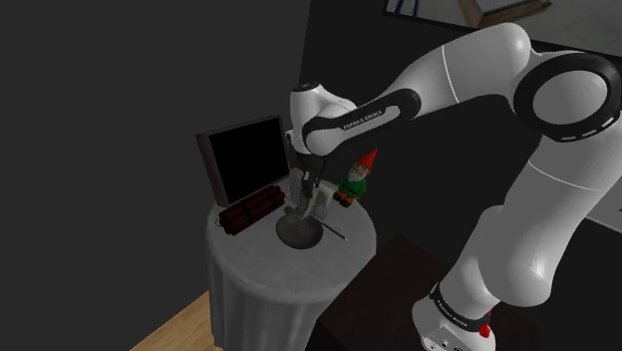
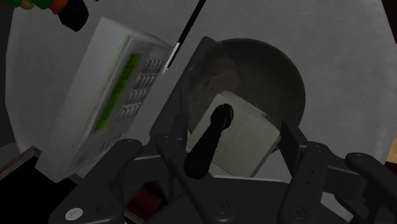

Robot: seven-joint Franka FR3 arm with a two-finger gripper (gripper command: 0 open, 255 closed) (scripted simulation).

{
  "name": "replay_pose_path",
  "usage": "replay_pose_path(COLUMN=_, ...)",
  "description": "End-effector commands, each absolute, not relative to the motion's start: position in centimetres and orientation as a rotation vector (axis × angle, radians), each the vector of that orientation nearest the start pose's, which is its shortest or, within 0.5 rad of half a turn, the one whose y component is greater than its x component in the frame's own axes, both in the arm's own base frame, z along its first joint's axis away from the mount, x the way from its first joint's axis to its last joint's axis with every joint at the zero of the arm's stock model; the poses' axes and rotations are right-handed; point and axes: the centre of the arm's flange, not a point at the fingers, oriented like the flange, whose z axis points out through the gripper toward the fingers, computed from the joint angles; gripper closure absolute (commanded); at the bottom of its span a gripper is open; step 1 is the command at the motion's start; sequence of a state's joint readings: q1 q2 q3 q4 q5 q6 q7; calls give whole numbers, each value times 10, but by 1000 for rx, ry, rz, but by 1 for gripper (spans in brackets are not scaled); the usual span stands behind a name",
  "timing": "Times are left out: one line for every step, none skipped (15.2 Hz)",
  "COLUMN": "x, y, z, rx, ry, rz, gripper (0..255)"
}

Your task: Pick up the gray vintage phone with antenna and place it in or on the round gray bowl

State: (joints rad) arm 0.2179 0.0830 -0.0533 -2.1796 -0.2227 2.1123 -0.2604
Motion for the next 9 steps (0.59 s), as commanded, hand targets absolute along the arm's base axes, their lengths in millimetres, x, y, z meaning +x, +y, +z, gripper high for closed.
replay_pose_path(x=523, y=77, z=332, rx=-3184, ry=-905, rz=263, gripper=255)
replay_pose_path(x=523, y=77, z=327, rx=-3184, ry=-905, rz=263, gripper=255)
replay_pose_path(x=523, y=77, z=322, rx=-3184, ry=-905, rz=263, gripper=255)
replay_pose_path(x=523, y=77, z=317, rx=-3184, ry=-905, rz=263, gripper=255)
replay_pose_path(x=523, y=77, z=311, rx=-3184, ry=-905, rz=263, gripper=255)
replay_pose_path(x=523, y=77, z=306, rx=-3184, ry=-905, rz=263, gripper=255)
replay_pose_path(x=523, y=77, z=301, rx=-3184, ry=-905, rz=263, gripper=255)
replay_pose_path(x=523, y=77, z=295, rx=-3184, ry=-905, rz=263, gripper=255)
replay_pose_path(x=523, y=77, z=290, rx=-3184, ry=-905, rz=263, gripper=255)
